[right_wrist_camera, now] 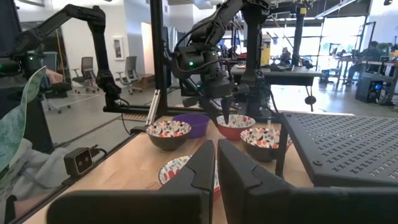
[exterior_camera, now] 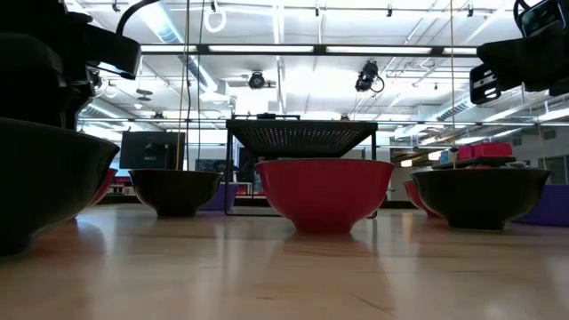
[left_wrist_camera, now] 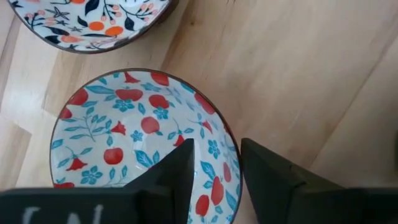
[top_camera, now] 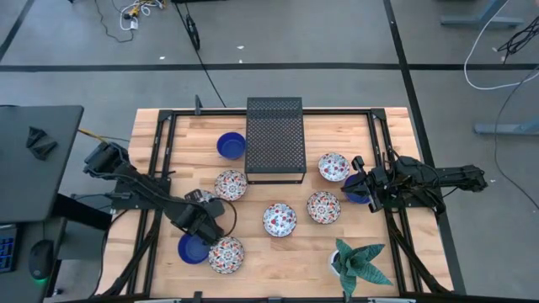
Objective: Pick & Place Mini bowls
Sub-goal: Put the left red patterned bowl on the shelf
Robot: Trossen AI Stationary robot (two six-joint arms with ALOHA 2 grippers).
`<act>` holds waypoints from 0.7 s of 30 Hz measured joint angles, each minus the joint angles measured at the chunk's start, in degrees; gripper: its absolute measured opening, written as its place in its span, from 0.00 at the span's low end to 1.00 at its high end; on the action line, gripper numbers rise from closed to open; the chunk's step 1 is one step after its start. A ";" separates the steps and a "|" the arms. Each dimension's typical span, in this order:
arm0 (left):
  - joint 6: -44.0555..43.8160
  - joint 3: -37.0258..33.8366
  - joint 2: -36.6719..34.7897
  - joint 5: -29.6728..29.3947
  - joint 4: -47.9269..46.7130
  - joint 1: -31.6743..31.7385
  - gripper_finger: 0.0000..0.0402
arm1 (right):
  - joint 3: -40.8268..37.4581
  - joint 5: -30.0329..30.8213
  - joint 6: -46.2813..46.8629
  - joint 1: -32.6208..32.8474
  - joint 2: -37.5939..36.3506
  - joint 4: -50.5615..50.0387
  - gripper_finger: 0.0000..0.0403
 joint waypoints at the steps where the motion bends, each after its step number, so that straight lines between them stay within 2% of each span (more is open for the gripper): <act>1: 0.00 -0.08 0.00 -0.02 0.04 0.00 0.33 | 0.02 -0.02 0.00 0.00 0.02 -0.02 0.06; 8: -1.53 -3.83 -0.04 3.39 4.02 0.71 0.31 | 0.00 0.00 0.00 0.00 0.02 -0.02 0.06; 14: -0.57 -3.82 -0.07 2.67 4.63 1.31 0.29 | 0.01 -0.01 0.00 0.00 0.01 -0.02 0.06; 17: -0.01 -3.82 -0.07 2.71 4.66 1.60 0.23 | 0.01 -0.01 0.00 0.00 0.01 -0.02 0.06; 21: 0.33 -3.79 -0.17 3.00 4.03 1.88 0.08 | 0.00 0.00 0.00 -0.02 0.02 -0.02 0.06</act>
